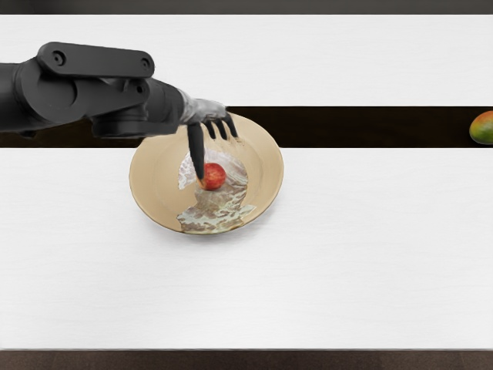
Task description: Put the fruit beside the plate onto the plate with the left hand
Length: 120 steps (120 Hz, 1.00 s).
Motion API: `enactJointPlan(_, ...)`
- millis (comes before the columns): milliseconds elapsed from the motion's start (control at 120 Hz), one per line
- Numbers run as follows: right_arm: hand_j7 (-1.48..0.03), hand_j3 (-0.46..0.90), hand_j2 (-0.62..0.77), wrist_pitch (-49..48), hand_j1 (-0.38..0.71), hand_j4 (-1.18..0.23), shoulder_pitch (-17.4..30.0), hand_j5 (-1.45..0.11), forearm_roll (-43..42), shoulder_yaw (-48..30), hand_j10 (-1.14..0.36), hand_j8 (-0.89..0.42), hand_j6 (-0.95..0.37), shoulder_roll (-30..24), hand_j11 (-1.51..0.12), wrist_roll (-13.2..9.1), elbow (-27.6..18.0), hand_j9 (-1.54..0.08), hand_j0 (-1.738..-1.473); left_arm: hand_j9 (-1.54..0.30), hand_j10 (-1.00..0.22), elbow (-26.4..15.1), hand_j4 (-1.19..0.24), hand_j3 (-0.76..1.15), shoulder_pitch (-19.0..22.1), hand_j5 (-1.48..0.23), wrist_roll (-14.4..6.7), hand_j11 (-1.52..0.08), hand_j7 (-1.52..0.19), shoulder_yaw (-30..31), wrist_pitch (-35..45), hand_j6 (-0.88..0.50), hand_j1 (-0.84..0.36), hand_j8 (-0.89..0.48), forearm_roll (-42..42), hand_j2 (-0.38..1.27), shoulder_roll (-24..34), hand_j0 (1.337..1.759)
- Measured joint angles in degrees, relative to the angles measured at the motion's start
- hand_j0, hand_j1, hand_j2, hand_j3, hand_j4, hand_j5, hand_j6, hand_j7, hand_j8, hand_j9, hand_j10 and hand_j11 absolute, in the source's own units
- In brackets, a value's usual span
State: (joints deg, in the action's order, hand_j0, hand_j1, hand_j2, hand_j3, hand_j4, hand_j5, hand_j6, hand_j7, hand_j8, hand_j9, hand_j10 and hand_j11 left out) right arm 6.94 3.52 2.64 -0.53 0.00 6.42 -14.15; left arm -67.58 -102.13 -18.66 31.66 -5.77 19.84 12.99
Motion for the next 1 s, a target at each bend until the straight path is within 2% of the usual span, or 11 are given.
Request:
enactJointPlan(200,-0.05,0.0,-0.01,0.0,-0.31,-0.03,0.0,-0.05,0.0,0.0,-0.03,-0.03,-0.03,0.0,-0.05,0.0,0.0,-0.05,-1.658,-0.36,-0.28,-3.32,-0.27,0.0,1.51,-0.36,0.03,-0.36,-0.36,-6.62,-3.36,-0.27,0.02,-0.27,-1.67,0.06,10.55,1.658)
enactJointPlan(275,-0.05,0.0,-0.01,0.0,-0.31,-0.03,0.0,-0.05,0.0,0.0,-0.03,-0.03,-0.03,0.0,-0.05,0.0,0.0,-0.05,-1.658,-0.35,-0.27,-4.76,-0.27,0.0,6.76,-0.35,0.02,-0.35,-0.35,-11.86,-6.16,-0.27,0.03,-0.27,-1.79,0.06,15.27,1.658)
enactJointPlan(458,-0.05,0.0,-0.01,0.0,-0.31,-0.03,0.0,-0.05,0.0,0.0,-0.03,-0.03,-0.03,0.0,-0.05,0.0,0.0,-0.05,-1.658,-0.34,-0.26,-6.2,-0.26,0.0,14.76,-0.34,-0.37,-0.34,-0.34,-26.43,-18.94,-0.26,0.04,-0.26,-2.95,0.05,25.94,1.658)
enactJointPlan(575,-0.05,0.0,-0.01,0.0,-0.31,-0.03,0.0,-0.05,0.0,0.0,-0.03,-0.03,-0.03,0.0,-0.05,0.0,0.0,-0.05,-1.658,-0.33,-0.26,-6.28,-0.26,0.0,17.46,-0.33,-0.51,-0.33,-0.33,-32.65,-25.88,-0.26,0.04,-0.26,-9.28,0.05,32.75,1.658)
enactJointPlan(700,-0.05,0.0,-0.01,0.0,-0.31,-0.03,0.0,-0.05,0.0,0.0,-0.03,-0.03,-0.03,0.0,-0.05,0.0,0.0,-0.05,-1.658,-0.33,-0.25,-3.75,-0.25,0.0,22.32,-0.33,-0.56,-0.33,-0.33,-36.69,-28.23,-0.25,0.05,-0.25,-16.27,0.05,37.84,1.658)
enactJointPlan(858,-0.05,0.0,-0.01,0.0,-0.31,-0.03,0.0,-0.05,0.0,0.0,-0.03,-0.03,-0.03,0.0,-0.05,0.0,0.0,-0.05,-1.658,-0.32,-0.25,2.34,-0.25,0.0,27.11,-0.32,-0.53,-0.32,-0.32,-38.31,-29.03,-0.25,0.05,-0.25,-23.15,0.05,38.94,1.658)
enactJointPlan(1000,-0.05,0.0,-0.01,0.0,-0.31,-0.03,0.0,-0.05,0.0,0.0,-0.03,-0.03,-0.03,0.0,-0.05,0.0,0.0,-0.05,-1.658,-0.32,-0.25,6.71,-0.25,0.0,29.24,-0.32,-0.37,-0.32,-0.32,-38.88,-29.2,-0.25,0.05,-0.25,-25.43,0.05,38.87,1.658)
